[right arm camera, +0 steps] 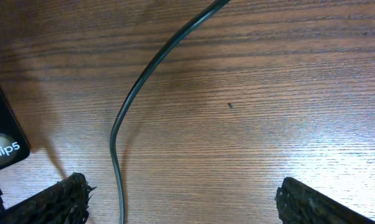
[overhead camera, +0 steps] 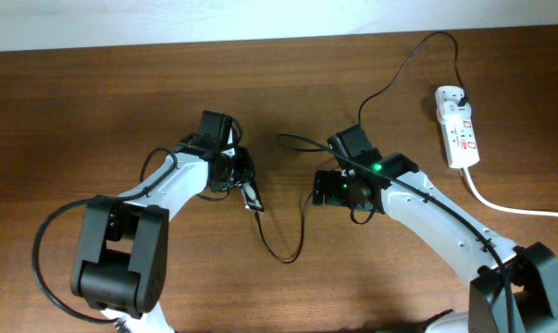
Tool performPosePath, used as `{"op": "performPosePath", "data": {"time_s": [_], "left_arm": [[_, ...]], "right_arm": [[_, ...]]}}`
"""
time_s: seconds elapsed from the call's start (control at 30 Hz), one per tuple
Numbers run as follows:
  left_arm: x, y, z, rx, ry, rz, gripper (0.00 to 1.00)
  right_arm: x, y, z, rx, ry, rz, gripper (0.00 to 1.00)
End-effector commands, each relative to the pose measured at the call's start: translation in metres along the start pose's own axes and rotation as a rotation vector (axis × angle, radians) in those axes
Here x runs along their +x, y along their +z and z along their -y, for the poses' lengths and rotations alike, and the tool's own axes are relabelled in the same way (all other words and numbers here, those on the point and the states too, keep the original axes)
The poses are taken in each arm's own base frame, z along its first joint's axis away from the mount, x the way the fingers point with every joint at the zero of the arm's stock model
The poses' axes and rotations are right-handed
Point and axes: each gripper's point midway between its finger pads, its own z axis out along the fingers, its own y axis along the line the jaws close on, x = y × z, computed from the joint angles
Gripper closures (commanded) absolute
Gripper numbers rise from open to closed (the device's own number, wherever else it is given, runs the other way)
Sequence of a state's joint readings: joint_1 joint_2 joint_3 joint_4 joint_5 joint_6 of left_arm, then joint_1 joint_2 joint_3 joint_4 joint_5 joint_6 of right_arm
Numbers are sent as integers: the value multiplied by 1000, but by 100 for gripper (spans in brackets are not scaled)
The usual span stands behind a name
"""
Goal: Plug charger to phone and switch on socket
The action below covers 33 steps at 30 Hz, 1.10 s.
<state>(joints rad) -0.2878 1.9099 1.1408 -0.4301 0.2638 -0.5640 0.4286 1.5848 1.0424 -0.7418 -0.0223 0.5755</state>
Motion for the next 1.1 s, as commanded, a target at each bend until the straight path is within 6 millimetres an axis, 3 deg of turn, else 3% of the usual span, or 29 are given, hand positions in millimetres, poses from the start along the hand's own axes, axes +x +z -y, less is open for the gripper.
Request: {"op": "performPosePath", "data": {"time_s": [0.0, 0.43, 1.07], "left_arm": [[-1, 2, -14, -71, 16, 19, 85], [-1, 2, -14, -71, 16, 20, 58], [-5, 2, -12, -62, 46, 33, 55]], "right_arm": [[-5, -5, 2, 9, 1, 25, 1], [-5, -5, 2, 9, 1, 25, 1], [-5, -5, 2, 9, 1, 25, 1]]}}
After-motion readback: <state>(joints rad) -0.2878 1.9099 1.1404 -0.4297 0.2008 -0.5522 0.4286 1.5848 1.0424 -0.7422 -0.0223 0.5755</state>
